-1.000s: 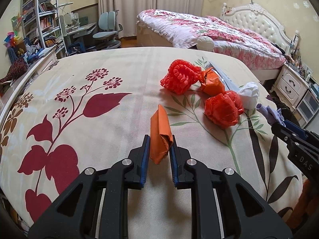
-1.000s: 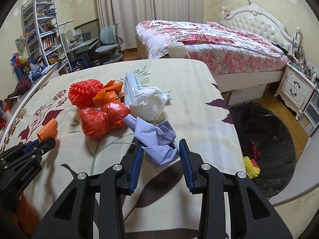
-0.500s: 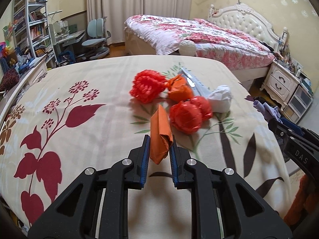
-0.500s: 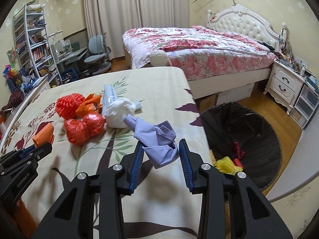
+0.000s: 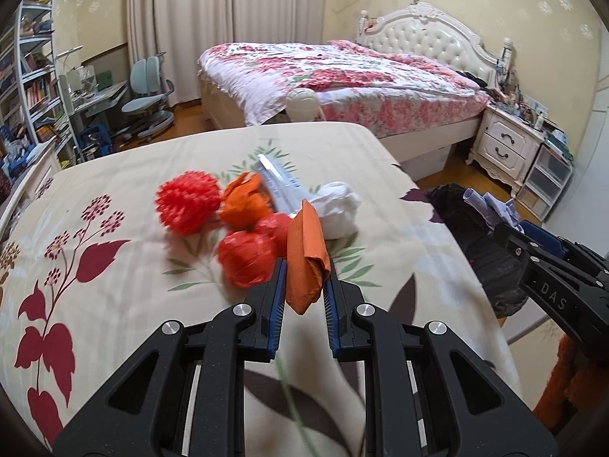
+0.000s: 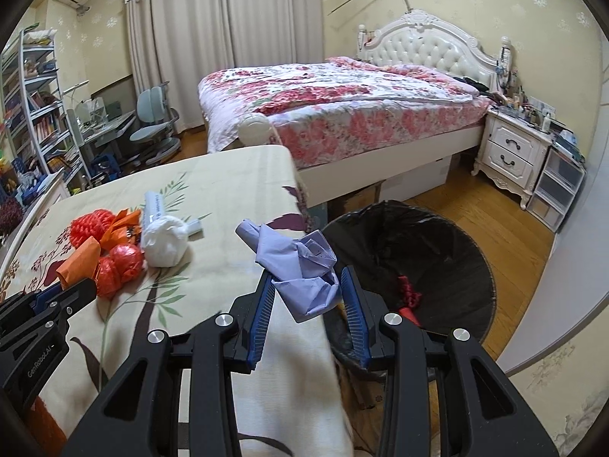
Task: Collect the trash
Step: 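Carry the orange cloth and lavender cloth with both tools over the black bin, then open both tools to drop the two cloths into the bin, then move both open tools back over the remaining items on the bed, then grasp the red plastic-wrapped ball with the left tool, then grasp the white plastic bag with the right tool while the left tool holds the red ball, then carry the red ball and white bag with both tools over the bin, then open both tools to drop the red ball and white bag into the bin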
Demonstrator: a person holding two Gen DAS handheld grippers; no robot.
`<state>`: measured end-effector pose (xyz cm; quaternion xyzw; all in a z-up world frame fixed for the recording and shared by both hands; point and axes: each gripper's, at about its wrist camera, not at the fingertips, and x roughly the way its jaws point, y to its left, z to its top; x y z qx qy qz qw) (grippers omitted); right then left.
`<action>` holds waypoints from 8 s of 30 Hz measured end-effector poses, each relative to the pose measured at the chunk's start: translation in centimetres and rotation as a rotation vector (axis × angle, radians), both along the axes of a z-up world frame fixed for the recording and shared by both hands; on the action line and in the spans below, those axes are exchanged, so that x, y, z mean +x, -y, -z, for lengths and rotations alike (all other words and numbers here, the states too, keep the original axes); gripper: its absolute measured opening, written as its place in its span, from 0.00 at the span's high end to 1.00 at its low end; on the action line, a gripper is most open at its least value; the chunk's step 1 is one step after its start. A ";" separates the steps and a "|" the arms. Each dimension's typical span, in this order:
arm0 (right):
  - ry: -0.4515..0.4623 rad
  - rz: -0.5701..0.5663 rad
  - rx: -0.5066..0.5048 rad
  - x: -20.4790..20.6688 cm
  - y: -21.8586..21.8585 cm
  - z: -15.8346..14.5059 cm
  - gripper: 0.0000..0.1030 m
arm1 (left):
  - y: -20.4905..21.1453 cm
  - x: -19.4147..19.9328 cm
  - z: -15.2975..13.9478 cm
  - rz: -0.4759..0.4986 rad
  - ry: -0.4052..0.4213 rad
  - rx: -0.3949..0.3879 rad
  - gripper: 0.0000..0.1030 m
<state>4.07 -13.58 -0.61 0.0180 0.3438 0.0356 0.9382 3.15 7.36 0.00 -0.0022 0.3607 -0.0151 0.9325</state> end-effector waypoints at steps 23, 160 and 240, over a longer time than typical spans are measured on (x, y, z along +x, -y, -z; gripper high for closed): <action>-0.051 0.264 -0.024 5.1 9.0 3.7 0.64 | 12.3 8.0 2.4 0.185 -0.018 0.060 0.82; -0.127 -0.227 -0.002 6.2 -13.7 3.2 0.55 | -14.4 -1.5 2.1 -0.291 -0.038 -0.022 0.63; -0.072 0.266 0.010 5.2 11.9 4.4 0.46 | 16.5 8.6 4.0 0.215 -0.021 0.077 0.49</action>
